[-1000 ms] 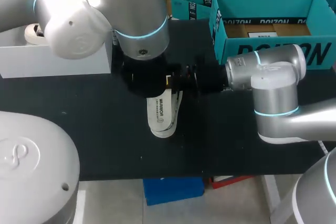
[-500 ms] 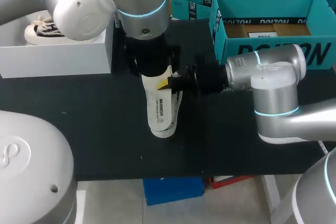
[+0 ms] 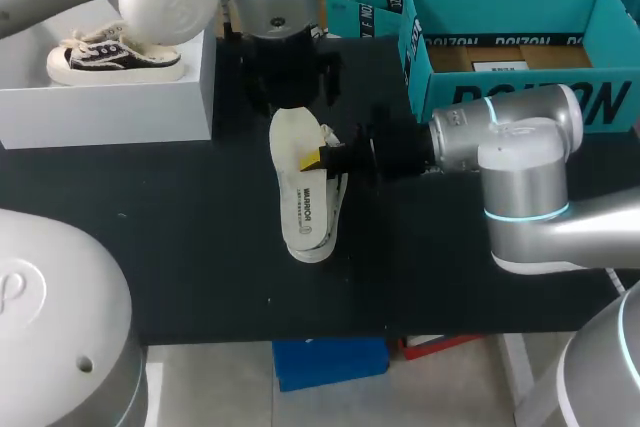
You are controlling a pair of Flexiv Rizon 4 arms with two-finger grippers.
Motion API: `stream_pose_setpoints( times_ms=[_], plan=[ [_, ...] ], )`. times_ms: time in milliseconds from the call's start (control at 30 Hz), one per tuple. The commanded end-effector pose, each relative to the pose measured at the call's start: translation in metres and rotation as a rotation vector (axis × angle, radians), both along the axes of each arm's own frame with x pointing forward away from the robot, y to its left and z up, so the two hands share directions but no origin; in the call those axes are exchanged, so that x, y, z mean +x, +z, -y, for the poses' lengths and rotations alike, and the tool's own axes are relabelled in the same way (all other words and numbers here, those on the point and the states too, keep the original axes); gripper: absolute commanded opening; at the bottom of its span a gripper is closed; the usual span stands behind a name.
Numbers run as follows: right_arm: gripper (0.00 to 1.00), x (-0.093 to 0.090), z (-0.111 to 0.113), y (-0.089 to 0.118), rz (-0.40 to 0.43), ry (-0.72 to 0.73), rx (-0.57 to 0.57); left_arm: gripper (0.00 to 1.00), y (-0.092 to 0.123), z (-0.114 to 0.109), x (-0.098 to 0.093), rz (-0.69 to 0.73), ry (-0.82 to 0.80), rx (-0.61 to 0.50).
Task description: Take the shoe out of the shoebox, open the shoe tongue, remove and reinsert the insole, then place the shoe into the shoebox
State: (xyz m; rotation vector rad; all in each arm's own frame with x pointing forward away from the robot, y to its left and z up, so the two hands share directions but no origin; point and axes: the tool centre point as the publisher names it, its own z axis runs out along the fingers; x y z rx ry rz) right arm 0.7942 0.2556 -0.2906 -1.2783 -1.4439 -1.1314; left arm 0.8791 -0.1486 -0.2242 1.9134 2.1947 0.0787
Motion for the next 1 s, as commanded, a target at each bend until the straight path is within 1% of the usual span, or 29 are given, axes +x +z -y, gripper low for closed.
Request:
stream_pose_setpoints(
  times_ms=[33,267,600,767,1000],
  plan=[
    [0.0,0.0,-0.002,0.0,-0.001,-0.001,-0.002,1.0,-0.007,-0.002,0.019,-0.024,-0.001,-0.014],
    [0.0,0.0,-0.002,0.0,-0.001,-0.001,-0.002,1.0,-0.014,-0.007,0.036,-0.031,0.02,-0.011],
    [0.0,0.0,-0.002,0.0,-0.001,-0.001,-0.002,1.0,-0.017,-0.014,0.052,-0.045,0.042,-0.01],
    [0.0,0.0,-0.002,0.0,-0.001,-0.001,-0.002,1.0,-0.015,-0.016,0.051,-0.043,0.048,-0.013],
    [0.0,0.0,-0.002,0.0,-0.001,-0.001,-0.002,1.0,-0.014,-0.019,0.036,-0.043,0.048,-0.012]
  ],
)
